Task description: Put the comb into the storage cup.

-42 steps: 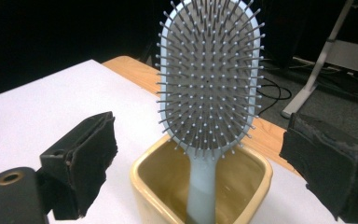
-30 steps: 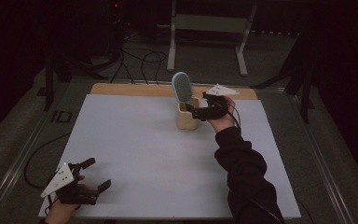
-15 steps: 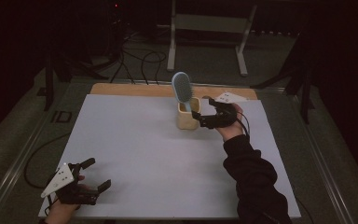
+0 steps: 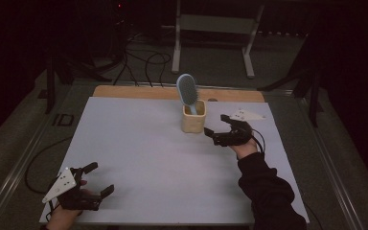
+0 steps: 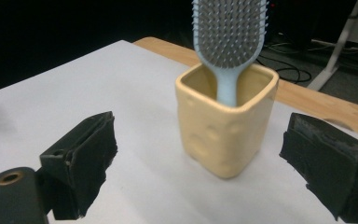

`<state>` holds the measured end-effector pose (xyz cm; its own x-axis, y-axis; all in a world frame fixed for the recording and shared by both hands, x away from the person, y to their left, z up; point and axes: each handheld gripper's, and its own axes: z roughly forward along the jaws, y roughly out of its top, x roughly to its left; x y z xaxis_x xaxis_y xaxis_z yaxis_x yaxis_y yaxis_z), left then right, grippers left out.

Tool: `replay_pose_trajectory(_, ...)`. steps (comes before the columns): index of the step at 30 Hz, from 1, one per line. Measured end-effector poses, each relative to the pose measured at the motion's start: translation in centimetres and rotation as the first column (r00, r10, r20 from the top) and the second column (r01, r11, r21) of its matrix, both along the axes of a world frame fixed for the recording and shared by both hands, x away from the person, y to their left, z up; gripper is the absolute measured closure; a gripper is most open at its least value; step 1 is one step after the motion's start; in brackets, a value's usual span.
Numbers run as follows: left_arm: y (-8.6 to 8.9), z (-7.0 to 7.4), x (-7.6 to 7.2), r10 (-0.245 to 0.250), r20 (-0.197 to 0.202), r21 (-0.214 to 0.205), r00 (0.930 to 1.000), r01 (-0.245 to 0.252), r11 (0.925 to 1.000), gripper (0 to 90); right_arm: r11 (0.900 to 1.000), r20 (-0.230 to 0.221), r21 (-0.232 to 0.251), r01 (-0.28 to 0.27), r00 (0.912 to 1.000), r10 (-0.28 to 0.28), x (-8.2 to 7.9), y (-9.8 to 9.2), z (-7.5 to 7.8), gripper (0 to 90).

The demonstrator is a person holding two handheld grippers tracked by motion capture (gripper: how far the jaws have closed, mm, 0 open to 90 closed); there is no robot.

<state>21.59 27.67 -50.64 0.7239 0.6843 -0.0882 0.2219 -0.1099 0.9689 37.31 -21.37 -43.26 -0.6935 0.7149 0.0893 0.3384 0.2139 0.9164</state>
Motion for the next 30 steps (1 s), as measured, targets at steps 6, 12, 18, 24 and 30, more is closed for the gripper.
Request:
replay_pose_trajectory(6, 0.0, 0.0, 0.0, -0.001, 0.001, 0.002, 1.0, 0.001, 1.0, 0.0, 1.0, -0.011, 0.008, -0.001, 0.9999, 0.001, -1.5, -0.8, -1.0, 9.4)
replay_pose_trajectory(12, 0.0, 0.0, 0.0, -0.002, 0.002, 0.0, 1.0, 0.002, 1.0, 0.0, 0.9998, -0.014, -0.018, -0.005, 0.9999, 0.005, -3.3, -1.0, -2.1, 9.4)
replay_pose_trajectory(18, 0.0, 0.0, 0.0, -0.003, 0.0, 0.002, 1.0, 0.003, 1.0, 0.0, 0.9999, -0.034, 0.003, -0.014, 0.9993, 0.014, -4.9, -1.4, -3.3, 9.4)
replay_pose_trajectory(24, 0.0, 0.0, 0.0, -0.002, 0.0, 0.003, 1.0, 0.002, 1.0, 0.0, 0.9999, -0.029, -0.014, -0.006, 0.9996, 0.006, -6.6, -2.1, -4.3, 9.5)
replay_pose_trajectory(30, -0.1, 0.0, -0.1, -0.003, 0.001, 0.005, 1.0, 0.003, 1.0, 0.0, 0.9997, -0.04, -0.019, 0.014, 0.9991, -0.015, -8.3, -2.9, -5.5, 9.5)
